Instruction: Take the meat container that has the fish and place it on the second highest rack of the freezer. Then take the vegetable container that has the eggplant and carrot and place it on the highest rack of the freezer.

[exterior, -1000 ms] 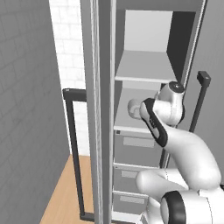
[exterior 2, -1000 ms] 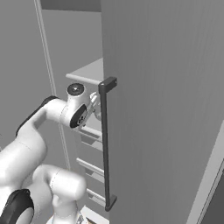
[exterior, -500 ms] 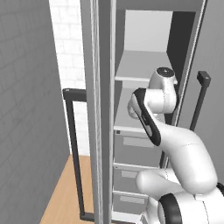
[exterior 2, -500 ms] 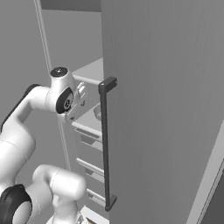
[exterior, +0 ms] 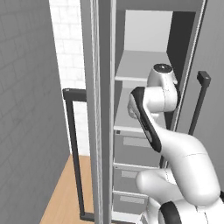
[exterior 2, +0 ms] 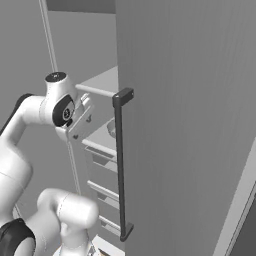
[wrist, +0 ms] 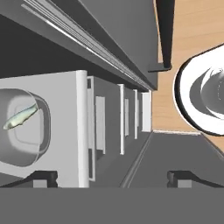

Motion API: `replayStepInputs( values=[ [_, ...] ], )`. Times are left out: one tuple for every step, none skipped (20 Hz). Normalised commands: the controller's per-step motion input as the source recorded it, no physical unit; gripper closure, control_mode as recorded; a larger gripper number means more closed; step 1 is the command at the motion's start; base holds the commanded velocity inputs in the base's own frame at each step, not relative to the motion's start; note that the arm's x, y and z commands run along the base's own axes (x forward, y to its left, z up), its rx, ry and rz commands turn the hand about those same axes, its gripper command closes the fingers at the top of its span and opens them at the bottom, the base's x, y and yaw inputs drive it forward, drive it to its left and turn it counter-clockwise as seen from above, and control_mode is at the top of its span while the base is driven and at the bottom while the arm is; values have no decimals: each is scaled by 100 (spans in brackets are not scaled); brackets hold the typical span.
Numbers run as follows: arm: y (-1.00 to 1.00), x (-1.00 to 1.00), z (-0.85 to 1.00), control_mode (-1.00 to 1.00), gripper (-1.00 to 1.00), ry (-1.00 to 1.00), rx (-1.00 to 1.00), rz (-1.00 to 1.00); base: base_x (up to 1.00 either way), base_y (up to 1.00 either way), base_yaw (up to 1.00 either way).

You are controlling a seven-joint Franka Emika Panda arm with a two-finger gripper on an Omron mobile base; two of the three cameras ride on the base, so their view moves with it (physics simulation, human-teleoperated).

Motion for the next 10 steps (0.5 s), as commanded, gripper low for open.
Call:
replayStepInputs(
  values=[
    [0, -49, 13, -100, -100, 9, 0, 13, 0, 0, 0],
    [0, -53, 11, -100, -100, 7, 0, 17, 0, 0, 0],
    [0, -53, 5, -100, -100, 7, 0, 22, 0, 0, 0],
    [0, -58, 7, -100, -100, 9, -1, 22, 0, 0, 0],
    [0, -60, 1, -100, -100, 10, -2, 25, 0, 0, 0],
    [0, -75, 0, -100, -100, 9, -3, 21, 0, 0, 0],
    [0, -69, 0, -100, -100, 9, -3, 12, 0, 0, 0],
    [8, -77, 6, -100, -100, 7, -3, 11, 0, 0, 0],
    [0, -85, 0, -100, -100, 10, -3, 5, 0, 0, 0],
    [13, -77, 4, -100, -100, 9, -4, 3, 0, 0, 0]
  ],
)
